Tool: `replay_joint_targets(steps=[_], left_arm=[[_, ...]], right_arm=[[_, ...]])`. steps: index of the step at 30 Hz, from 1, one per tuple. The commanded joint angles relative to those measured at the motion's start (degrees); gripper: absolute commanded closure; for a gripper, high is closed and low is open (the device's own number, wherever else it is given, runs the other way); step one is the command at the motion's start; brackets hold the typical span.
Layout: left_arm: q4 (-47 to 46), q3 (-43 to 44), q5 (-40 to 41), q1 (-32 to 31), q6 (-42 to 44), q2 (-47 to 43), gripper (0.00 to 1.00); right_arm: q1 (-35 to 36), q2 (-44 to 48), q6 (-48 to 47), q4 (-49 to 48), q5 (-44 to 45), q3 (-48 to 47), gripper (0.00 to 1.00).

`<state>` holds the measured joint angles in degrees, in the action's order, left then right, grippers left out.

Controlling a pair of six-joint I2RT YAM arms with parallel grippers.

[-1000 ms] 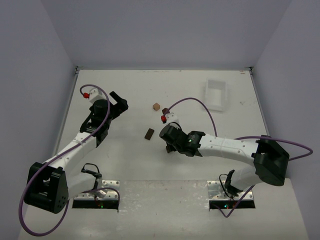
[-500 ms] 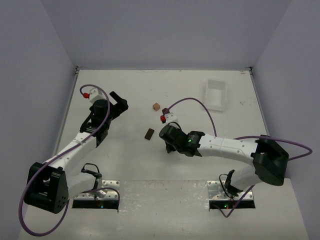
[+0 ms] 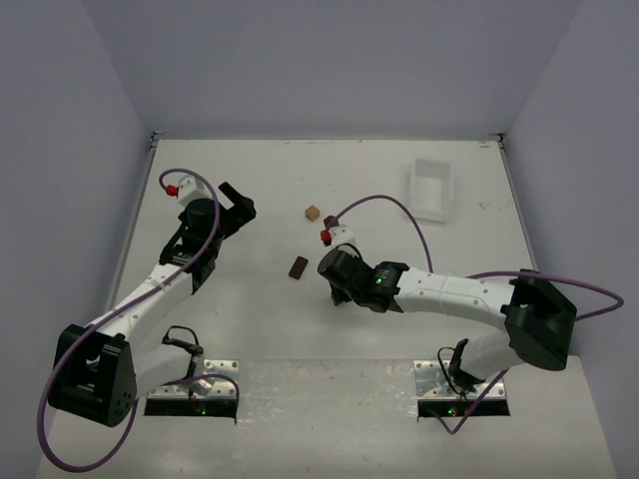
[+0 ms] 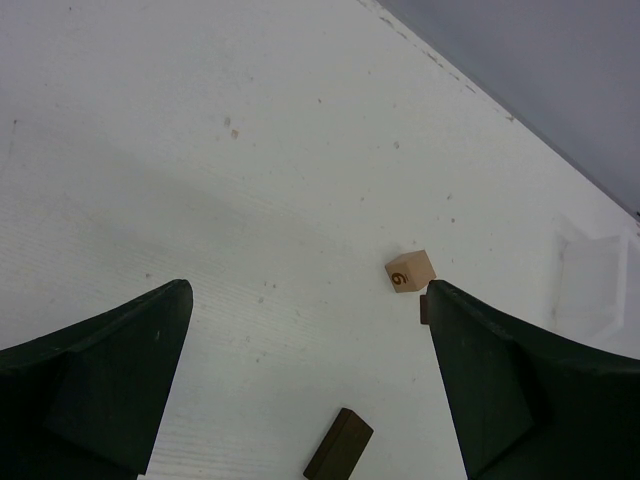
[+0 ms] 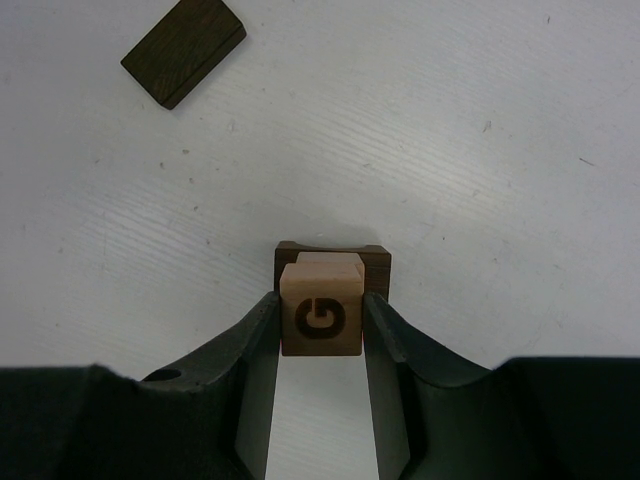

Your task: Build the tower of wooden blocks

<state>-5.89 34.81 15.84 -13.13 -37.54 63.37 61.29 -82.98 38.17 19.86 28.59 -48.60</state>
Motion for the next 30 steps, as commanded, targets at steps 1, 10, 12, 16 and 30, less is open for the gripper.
replay_joint_targets(steps=[1,10,12,16,30], left_arm=[[-2.9,-0.1,0.0,0.1,0.5,-1.6,0.0],[-3.1,-0.2,0.0,0.1,0.6,-1.7,0.0],[-3.1,-0.2,0.0,0.1,0.6,-1.7,0.0],[-3.1,-0.2,-0.1,0.1,0.6,-1.7,0.0],[-3.2,-0.3,-0.1,0.1,0.5,-1.8,0.0]], right_arm=[[0.4,0.0,1.6,0.0,2.9,-1.8,0.62],[0.4,-0.1,1.5,0.1,2.8,-2.0,0.62],[0.4,-0.2,1.4,0.1,2.5,-2.0,0.62],[0.4,-0.3,1.5,0.0,2.5,-1.9,0.62],[0.4,-0.4,2.0,0.9,2.5,-2.2,0.44]])
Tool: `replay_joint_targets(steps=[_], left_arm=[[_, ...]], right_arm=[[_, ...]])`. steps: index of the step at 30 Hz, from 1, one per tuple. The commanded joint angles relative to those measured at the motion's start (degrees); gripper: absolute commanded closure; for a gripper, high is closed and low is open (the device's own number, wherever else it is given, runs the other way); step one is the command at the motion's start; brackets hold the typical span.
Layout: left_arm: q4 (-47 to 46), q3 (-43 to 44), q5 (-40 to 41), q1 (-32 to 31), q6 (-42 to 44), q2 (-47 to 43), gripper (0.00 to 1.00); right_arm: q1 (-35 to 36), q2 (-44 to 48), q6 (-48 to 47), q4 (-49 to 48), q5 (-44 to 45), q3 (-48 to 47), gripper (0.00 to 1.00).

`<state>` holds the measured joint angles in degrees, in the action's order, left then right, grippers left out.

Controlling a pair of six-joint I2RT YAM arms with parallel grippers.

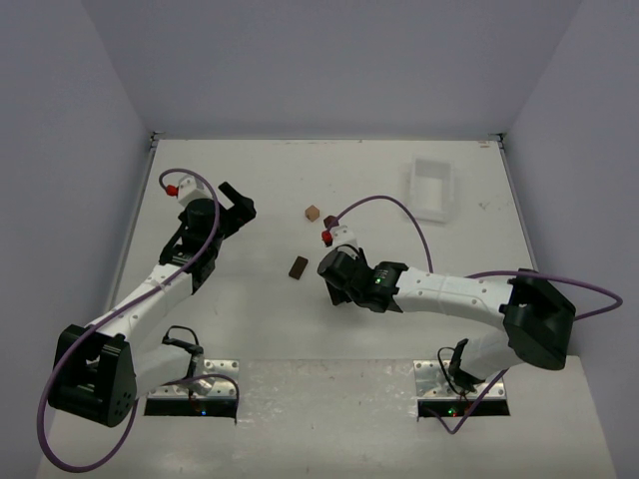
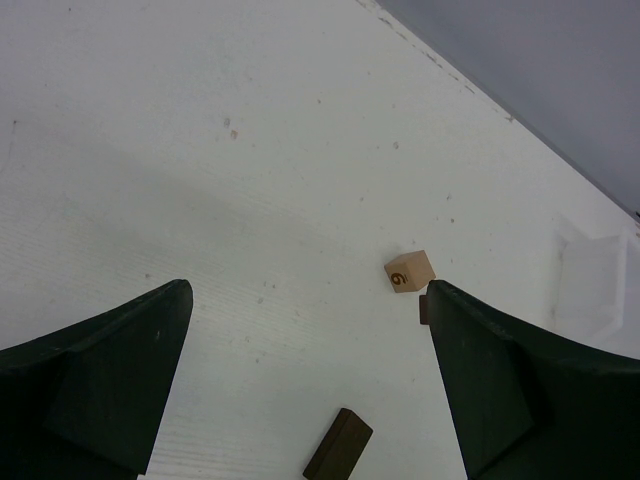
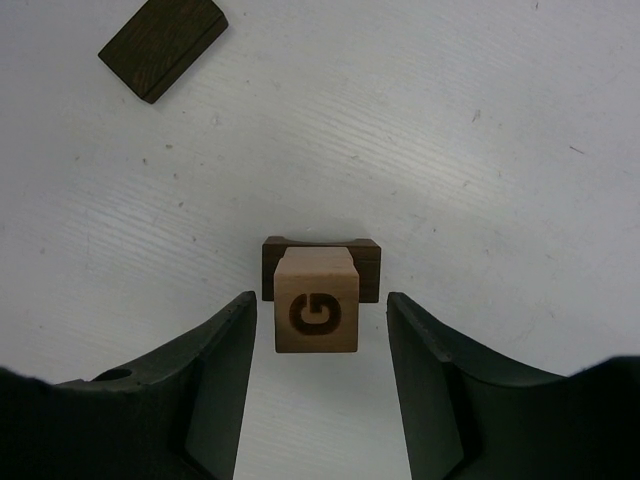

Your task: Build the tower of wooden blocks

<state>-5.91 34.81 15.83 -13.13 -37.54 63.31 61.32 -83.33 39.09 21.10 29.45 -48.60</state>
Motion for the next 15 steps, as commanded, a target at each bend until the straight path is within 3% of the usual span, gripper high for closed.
replay_joint_targets(steps=[1,8,15], left_arm=[[-3.1,-0.3,-0.1,0.1,0.5,-1.6,0.0],[-3.2,-0.3,-0.5,0.1,0.7,-1.6,0.0],[-3.1,-0.3,-0.5,0.1,0.8,-1.9,0.0]], right_arm=[[0.4,-0.1,0.9,-0.4,1.6,-2.3,0.43],[0.4,0.8,-1.5,-0.9,1.3,-3.4,0.3],[0.4,1.5,-2.9,-0.4,1.8,-4.2,0.11]])
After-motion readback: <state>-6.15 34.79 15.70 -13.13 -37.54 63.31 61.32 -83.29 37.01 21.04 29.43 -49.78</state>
